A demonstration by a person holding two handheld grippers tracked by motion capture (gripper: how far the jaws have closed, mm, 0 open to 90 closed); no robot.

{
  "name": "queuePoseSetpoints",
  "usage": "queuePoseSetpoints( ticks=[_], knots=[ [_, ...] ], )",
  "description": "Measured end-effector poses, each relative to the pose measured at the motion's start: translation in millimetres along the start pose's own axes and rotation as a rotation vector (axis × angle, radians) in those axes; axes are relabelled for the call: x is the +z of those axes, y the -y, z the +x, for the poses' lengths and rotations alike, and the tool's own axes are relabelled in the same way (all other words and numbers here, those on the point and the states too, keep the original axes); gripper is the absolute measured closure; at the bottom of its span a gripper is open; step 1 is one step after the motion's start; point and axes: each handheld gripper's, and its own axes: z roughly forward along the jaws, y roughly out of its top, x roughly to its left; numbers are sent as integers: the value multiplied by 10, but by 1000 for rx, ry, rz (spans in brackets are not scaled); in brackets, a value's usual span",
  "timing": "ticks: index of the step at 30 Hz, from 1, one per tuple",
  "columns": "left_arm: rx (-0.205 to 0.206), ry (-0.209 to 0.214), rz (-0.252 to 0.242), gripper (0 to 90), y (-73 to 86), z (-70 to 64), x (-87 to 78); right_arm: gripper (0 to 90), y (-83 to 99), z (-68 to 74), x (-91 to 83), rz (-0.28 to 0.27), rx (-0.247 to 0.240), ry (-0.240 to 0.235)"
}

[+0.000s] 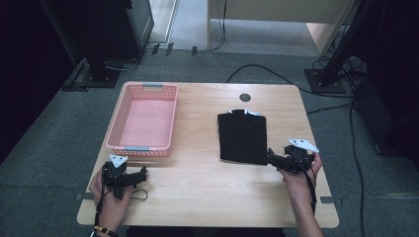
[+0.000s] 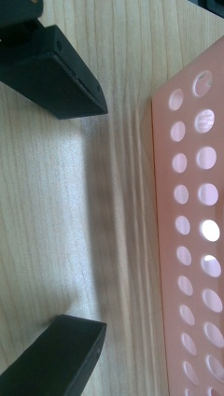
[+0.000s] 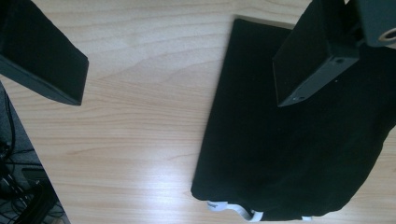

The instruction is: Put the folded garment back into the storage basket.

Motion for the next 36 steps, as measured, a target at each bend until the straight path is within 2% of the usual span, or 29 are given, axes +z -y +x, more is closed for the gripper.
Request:
queuePoseSetpoints(
  ticks=[8,15,26,32,36],
  knots=[
    [0,0,0,0,0,0,0,29,-109,127,52,13,-16,-8],
    [0,0,0,0,0,0,0,29,-187,247,106,16,-24,-33],
    [0,0,0,0,0,0,0,28,-338,529,231,15,-54,-59],
    [0,0,0,0,0,0,0,18,-374,588,342,23,-29,-73],
    [0,0,0,0,0,0,0,18,-371,618,456,52,-5,-77]
  ],
)
